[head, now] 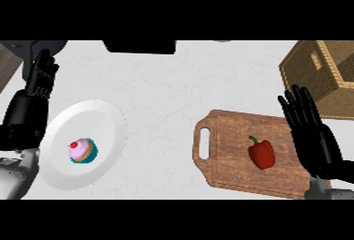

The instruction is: Pick the bell pepper from the cutting board and place it in the basket

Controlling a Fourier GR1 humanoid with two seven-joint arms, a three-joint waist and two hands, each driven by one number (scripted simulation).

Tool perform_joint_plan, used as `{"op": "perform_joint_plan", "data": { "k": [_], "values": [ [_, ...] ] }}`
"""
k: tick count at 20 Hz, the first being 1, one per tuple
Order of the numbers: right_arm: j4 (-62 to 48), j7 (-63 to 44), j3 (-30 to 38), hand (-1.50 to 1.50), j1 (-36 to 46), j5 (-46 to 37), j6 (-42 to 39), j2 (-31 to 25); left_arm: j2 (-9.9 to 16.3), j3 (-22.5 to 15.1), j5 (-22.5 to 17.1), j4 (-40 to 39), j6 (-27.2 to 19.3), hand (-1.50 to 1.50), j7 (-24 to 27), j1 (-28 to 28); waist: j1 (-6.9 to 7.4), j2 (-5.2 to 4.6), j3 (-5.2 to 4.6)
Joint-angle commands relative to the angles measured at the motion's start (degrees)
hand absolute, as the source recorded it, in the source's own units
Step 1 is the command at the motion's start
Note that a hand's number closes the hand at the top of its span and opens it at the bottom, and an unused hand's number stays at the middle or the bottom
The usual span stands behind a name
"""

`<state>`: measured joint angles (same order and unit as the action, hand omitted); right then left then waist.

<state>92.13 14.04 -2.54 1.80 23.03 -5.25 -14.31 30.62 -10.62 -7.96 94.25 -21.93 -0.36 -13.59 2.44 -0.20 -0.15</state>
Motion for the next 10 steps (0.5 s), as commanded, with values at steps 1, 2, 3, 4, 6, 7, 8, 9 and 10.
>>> {"op": "perform_joint_plan", "data": {
  "k": [1, 2, 3, 4, 6, 7, 8, 9, 10],
  "values": [
    [-2.6, -1.8, -2.7, 1.50, 3.6, -2.3, -3.9, -1.2, 1.0, 2.7, -0.2, 0.8, 3.1, 0.00, 2.9, 5.1, -1.83, 0.21, 0.14],
    [-0.5, -5.7, -7.7, 1.50, 6.6, -4.3, -2.6, 0.1, 0.1, 1.3, 0.1, -3.7, 3.2, 0.00, 3.4, 1.9, -1.74, 0.05, 0.09],
    [-1.0, -7.8, -9.4, 1.50, 8.2, -4.8, -5.5, -2.1, 1.7, -0.9, 1.4, 1.0, 3.2, 0.00, 0.1, 2.9, -0.60, 0.21, 0.12],
    [-2.3, -9.1, -11.7, 1.50, 11.8, -5.2, -7.9, -2.3, 2.1, -0.7, 0.3, -2.4, 5.7, 0.00, 0.7, -0.3, -0.63, -0.24, 0.08],
    [-3.3, -12.5, -15.9, 1.50, 17.1, -6.3, -11.8, -3.0, 2.5, -2.9, 2.0, -3.3, 7.3, 0.00, 2.0, -0.4, 0.61, -0.62, 0.02],
    [-0.2, 0.1, 1.8, 1.50, 6.2, 7.4, 6.3, 12.3, 1.5, -0.9, 0.3, -2.7, 4.6, 0.00, 0.5, 1.9, -6.96, 0.01, 2.39],
    [-2.9, -12.7, -20.6, 1.50, 8.5, 2.5, -9.6, 9.7, 0.5, -4.4, 0.2, -2.2, 7.9, 0.00, 0.6, 0.8, -0.06, -0.46, 0.12],
    [-2.6, -12.7, -21.2, 1.50, 8.0, 2.4, -5.0, 13.8, 1.0, -3.3, 0.1, -3.4, 8.0, 0.00, 1.2, 1.4, -1.05, -0.10, 0.10],
    [0.0, -12.7, -26.3, 1.50, 8.9, -7.8, 0.9, 13.9, 2.2, -2.0, -0.7, -5.5, 9.9, 0.00, 1.1, 0.7, -2.02, 0.20, 0.03]
  ]
}}
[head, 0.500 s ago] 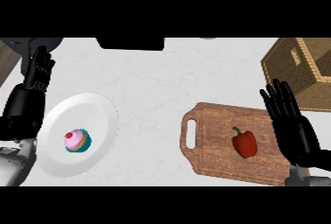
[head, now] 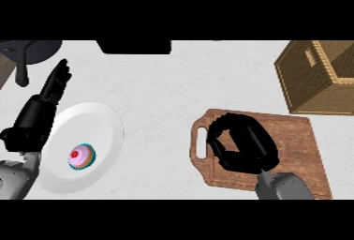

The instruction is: Pick the bell pepper from the cutting board and place it in the basket

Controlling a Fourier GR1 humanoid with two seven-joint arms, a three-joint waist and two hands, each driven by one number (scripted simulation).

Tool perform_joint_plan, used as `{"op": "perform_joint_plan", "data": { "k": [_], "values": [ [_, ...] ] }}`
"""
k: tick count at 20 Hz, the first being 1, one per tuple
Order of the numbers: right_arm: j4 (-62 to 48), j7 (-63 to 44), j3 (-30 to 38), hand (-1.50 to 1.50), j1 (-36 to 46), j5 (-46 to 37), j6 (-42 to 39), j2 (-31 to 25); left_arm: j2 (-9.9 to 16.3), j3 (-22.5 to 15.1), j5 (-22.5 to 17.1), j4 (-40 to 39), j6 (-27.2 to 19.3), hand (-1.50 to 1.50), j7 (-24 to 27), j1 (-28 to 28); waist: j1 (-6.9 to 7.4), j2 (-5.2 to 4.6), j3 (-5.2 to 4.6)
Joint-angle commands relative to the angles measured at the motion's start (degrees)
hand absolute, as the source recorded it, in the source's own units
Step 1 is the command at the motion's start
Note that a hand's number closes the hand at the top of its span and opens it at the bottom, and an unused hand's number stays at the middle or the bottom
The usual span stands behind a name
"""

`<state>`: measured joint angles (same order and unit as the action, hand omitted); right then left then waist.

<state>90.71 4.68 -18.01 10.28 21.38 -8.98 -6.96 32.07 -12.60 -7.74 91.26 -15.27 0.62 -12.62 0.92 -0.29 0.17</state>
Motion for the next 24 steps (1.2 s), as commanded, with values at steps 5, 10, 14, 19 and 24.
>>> {"op": "perform_joint_plan", "data": {
  "k": [5, 10, 14, 19, 24],
  "values": [
    [7.3, -8.9, -16.2, -1.50, 2.5, -24.7, 20.1, 6.3, 0.3, 1.2, -1.2, -5.4, 4.7, 0.00, 1.6, -0.5, -1.62, 0.59, -0.36],
    [9.6, -23.7, -10.2, -1.50, 13.9, -38.8, 18.7, -7.9, 0.3, 0.8, -0.4, -4.3, 3.5, 0.00, 1.7, 2.0, -2.12, 1.49, -0.70],
    [8.8, -34.9, -11.9, -1.50, 22.3, -42.4, 4.6, -18.5, 0.6, 1.2, -1.2, -4.6, 4.7, 0.00, 1.4, 0.8, -1.79, 1.41, -0.87],
    [9.0, -42.7, -15.3, -1.50, 30.5, -34.6, -17.4, -25.6, 0.5, 1.0, -0.6, -4.3, 5.0, 0.00, 2.4, 0.5, -0.35, 0.93, -0.77],
    [8.8, -50.0, -11.0, -1.50, 36.8, -19.7, -34.4, -29.0, -1.7, 0.6, -0.4, -5.1, 4.2, 0.00, 0.6, -1.3, -1.49, 0.63, -0.39]
  ]
}}
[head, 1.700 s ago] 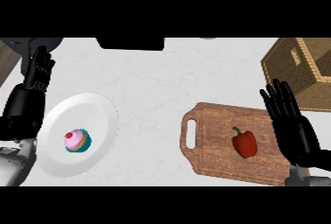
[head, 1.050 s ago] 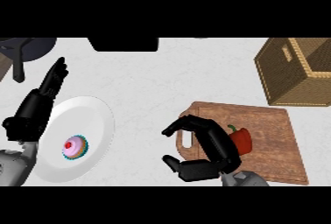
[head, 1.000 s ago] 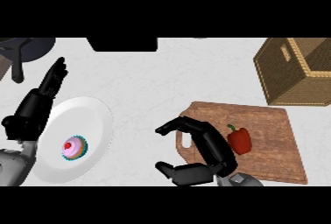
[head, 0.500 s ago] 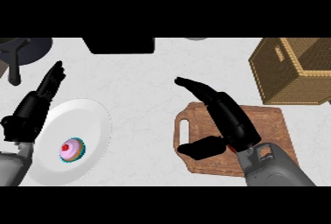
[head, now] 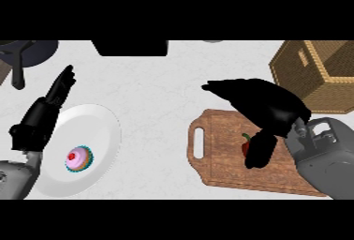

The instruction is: Pick the bell pepper from the cutting board and place it in the basket

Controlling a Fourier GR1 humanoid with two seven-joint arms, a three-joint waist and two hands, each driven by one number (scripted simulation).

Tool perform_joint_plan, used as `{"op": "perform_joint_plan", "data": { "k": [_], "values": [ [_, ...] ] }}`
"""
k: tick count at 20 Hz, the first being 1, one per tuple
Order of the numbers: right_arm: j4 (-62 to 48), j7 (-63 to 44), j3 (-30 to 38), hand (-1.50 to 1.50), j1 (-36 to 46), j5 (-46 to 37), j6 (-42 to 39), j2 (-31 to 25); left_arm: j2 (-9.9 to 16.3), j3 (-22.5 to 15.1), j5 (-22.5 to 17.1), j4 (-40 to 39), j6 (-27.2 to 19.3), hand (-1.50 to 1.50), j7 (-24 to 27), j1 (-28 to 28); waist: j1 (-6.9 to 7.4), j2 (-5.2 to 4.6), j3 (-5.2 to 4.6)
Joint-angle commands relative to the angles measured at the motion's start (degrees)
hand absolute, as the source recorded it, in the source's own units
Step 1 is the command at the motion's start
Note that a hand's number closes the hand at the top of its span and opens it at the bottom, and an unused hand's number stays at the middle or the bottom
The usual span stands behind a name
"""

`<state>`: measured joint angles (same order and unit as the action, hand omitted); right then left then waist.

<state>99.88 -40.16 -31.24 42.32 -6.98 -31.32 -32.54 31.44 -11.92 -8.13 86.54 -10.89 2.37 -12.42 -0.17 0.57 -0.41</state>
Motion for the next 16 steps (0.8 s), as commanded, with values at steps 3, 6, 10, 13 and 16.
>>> {"op": "perform_joint_plan", "data": {
  "k": [3, 6, 10, 13, 16],
  "values": [
    [-2.5, -12.3, 4.3, -1.50, 8.5, 16.0, -17.2, -2.3, -0.3, 0.6, 0.7, -0.6, 1.1, 0.00, 2.7, 1.8, 0.29, -0.28, 0.23],
    [-2.7, -17.1, 2.9, -1.50, 9.0, 19.2, -19.1, -2.9, 0.4, 1.8, 0.3, 0.5, 1.6, 0.00, -0.2, 0.7, 0.09, -0.20, 0.28],
    [-7.5, -12.5, 2.5, -1.50, 8.8, 15.6, -19.3, -2.6, -3.3, 0.3, 3.2, 1.4, -0.8, 0.00, -1.6, -0.8, 0.46, -0.52, 0.38],
    [-3.8, -11.2, 2.7, -1.50, 3.5, 13.7, -19.6, -4.0, -2.7, 1.3, 3.2, 4.1, 0.3, 0.00, -2.2, 2.1, 0.29, -0.41, 0.40],
    [-6.1, -7.3, 2.4, -1.50, 1.6, 8.4, -20.0, -2.0, -1.6, 4.4, 2.2, 0.0, 4.3, 0.00, 0.8, 1.6, 0.30, -0.55, 0.40]
  ]
}}
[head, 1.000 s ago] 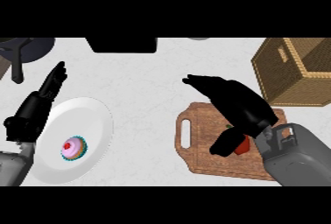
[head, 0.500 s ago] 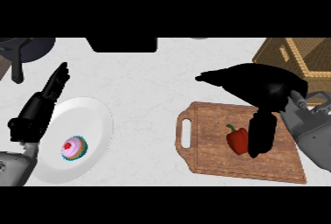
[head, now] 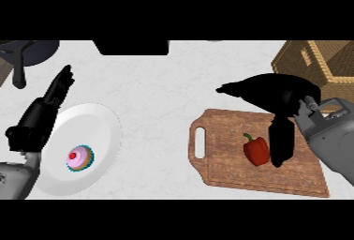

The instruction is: Pick the bell pepper from the cutting board and place it in the basket

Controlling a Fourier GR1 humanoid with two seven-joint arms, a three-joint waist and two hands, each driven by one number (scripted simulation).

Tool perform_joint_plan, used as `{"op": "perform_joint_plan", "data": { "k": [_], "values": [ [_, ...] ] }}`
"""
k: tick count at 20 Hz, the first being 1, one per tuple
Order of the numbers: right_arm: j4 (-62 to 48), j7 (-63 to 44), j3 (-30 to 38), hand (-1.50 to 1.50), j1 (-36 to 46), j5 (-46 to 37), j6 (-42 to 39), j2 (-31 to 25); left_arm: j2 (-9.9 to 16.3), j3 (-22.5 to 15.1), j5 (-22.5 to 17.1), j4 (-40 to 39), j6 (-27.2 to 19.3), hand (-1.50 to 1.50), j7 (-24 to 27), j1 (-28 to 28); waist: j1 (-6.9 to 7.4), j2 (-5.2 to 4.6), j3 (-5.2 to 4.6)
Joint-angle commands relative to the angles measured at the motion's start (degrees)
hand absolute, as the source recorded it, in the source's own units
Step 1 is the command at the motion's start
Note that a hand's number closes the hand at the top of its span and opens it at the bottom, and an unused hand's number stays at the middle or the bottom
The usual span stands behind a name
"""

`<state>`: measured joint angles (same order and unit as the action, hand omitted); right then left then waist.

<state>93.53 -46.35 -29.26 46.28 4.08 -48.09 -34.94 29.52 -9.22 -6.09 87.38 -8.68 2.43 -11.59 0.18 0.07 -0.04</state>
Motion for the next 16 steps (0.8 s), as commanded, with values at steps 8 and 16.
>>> {"op": "perform_joint_plan", "data": {
  "k": [8, 16],
  "values": [
    [-2.5, -0.4, -4.6, -1.50, -7.1, -11.9, -3.8, 4.2, 0.3, 4.1, 0.5, -0.5, 3.8, 0.00, -4.0, -3.6, -0.15, -0.07, 0.04],
    [-7.1, 13.1, -2.0, -1.50, -12.0, -25.6, -3.6, 4.3, -4.9, 2.7, 5.4, 3.8, 3.5, 0.00, -3.3, 1.2, 0.13, -0.08, 0.05]
  ]
}}
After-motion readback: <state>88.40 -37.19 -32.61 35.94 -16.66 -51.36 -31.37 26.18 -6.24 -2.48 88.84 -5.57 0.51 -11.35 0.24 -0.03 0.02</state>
